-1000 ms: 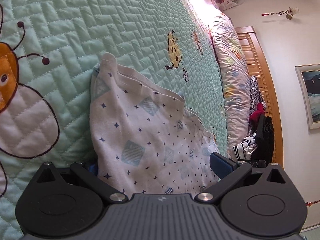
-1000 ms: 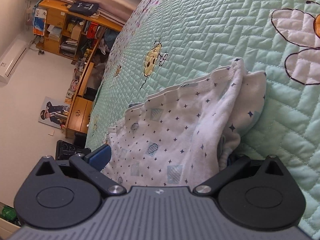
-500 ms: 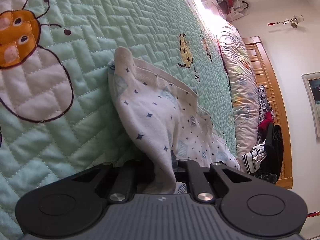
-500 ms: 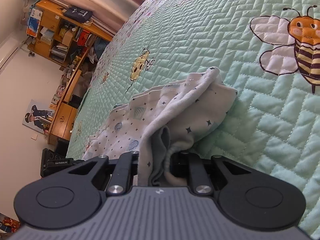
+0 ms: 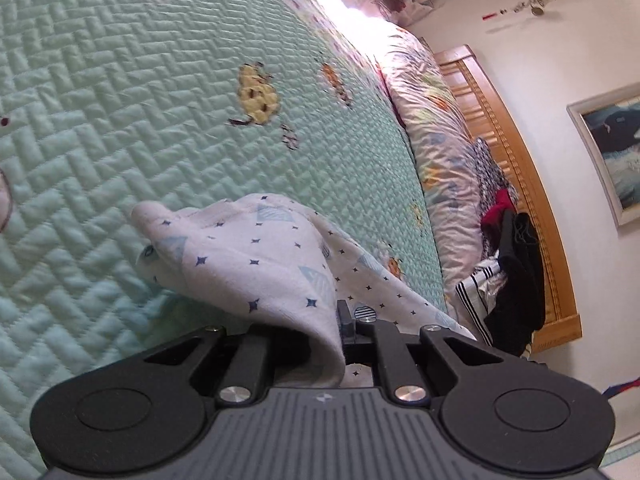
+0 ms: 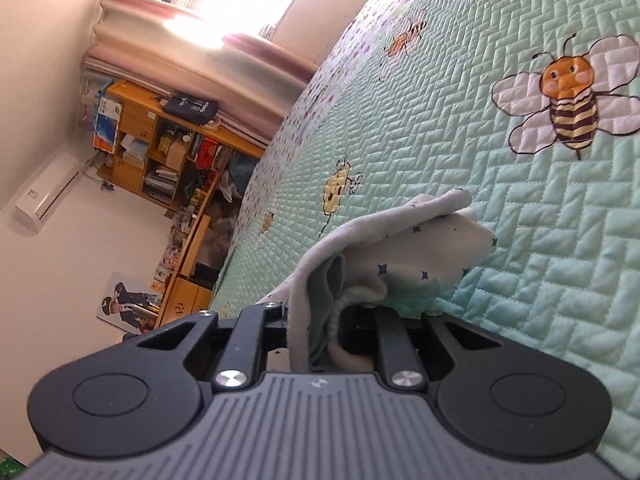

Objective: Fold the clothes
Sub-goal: 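Lift the folded romper off the bedspread with both grippers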

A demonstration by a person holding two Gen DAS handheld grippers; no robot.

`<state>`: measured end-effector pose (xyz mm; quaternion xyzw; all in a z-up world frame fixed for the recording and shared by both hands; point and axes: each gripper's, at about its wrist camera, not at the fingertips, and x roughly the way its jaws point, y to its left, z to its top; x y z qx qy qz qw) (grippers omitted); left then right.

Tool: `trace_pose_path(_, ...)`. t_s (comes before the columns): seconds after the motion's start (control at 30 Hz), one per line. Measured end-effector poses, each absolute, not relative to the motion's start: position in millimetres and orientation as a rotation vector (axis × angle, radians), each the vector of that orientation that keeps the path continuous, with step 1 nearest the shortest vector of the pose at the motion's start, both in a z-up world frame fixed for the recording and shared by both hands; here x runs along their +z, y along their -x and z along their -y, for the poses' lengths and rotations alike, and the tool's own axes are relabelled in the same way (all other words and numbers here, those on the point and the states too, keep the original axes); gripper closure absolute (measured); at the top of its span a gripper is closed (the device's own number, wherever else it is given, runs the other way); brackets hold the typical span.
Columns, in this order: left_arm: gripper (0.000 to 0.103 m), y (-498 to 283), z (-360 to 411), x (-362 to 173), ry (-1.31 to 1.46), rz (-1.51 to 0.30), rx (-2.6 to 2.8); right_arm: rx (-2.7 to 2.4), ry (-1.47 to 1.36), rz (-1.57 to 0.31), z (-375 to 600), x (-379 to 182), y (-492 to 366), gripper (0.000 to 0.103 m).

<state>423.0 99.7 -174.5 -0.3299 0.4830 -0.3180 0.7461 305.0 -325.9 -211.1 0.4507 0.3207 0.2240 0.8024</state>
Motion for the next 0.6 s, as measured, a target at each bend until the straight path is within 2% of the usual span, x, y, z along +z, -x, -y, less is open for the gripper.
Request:
trace_pose_path(0.17,0.091,-397,-7,-138,0.646,-1.084,-0.832,0.422,-0.995,-0.572,388,-173,-238,0.086)
trace_pose_path(0.33,0.091,-345,107,-113,0.610,-1.108,-1.026,0.294,-1.007,-0.444,477,-132,-134,0.086)
trace_pose_path(0.47,0.091,-286,203,-111,0.557,-1.168,-1.179,0.142,-0.998,-0.361,542,-106,-34,0.086)
trace_pose_path(0.6,0.091,-221,297,-127,0.468,-1.261,-1.306,-0.033,-1.022,-0.303,590,-104,65,0.086)
